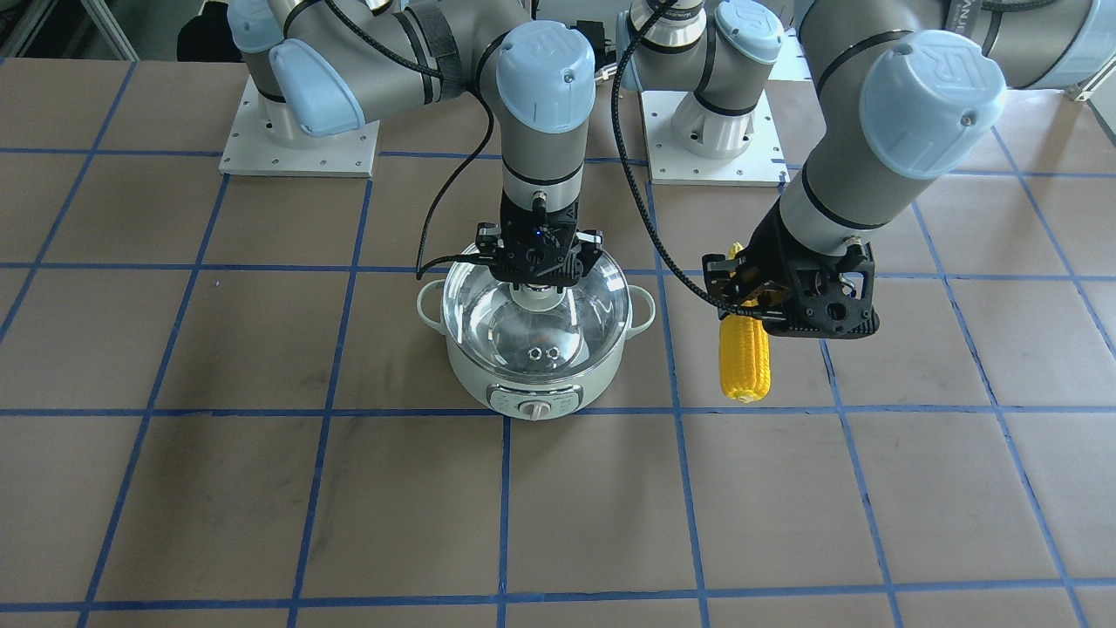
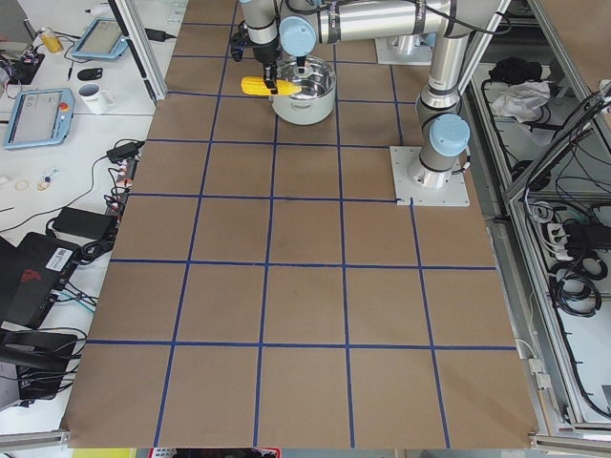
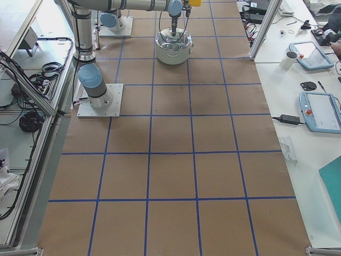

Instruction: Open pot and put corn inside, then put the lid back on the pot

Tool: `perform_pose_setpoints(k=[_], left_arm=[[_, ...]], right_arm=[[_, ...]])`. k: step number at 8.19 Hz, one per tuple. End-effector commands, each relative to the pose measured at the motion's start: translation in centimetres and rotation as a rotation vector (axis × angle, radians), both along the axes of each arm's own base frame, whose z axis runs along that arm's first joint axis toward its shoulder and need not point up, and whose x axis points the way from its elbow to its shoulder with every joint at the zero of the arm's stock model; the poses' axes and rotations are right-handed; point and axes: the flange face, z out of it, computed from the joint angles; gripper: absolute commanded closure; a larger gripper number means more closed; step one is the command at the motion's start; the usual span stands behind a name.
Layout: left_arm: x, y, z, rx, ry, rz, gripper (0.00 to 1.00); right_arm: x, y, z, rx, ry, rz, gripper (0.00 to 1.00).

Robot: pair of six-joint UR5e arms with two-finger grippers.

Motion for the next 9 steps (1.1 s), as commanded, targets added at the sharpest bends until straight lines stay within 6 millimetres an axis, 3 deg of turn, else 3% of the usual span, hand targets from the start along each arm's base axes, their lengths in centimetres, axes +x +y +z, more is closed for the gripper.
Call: perform_pose_setpoints(k=[1, 3, 5, 6, 7, 9], left_arm=[[-0.1, 2.2, -1.1, 0.035, -0.002, 0.024, 1.0], [-0.1, 2.4, -1.0, 0.033, -0.001, 0.014, 1.0], [-0.1, 1.9, -2.6, 0.065, -0.003, 0.019, 1.0], [-0.5, 2.4, -2.8, 0.072, -0.003, 0.019, 1.0], [-1.2, 2.6, -2.9, 0.074, -0.004, 0.018, 1.0], [-3.9, 3.6, -4.3, 0.105, -0.014, 0.034, 1.0]], right_arm=[[-0.3, -0.2, 1.1, -0.015, -0.012, -0.006, 0.63], [-0.5, -0.2, 1.6, -0.022, -0.009, -0.008, 0.69], [-1.5, 0.5, 5.1, -0.079, -0.03, 0.001, 0.69], [-3.1, 0.5, 6.7, -0.087, -0.029, 0.01, 0.69], [-6.1, -0.4, 8.4, -0.088, -0.036, 0.006, 0.69], [-15.5, -2.0, 11.9, -0.061, -0.015, 0.039, 0.69]])
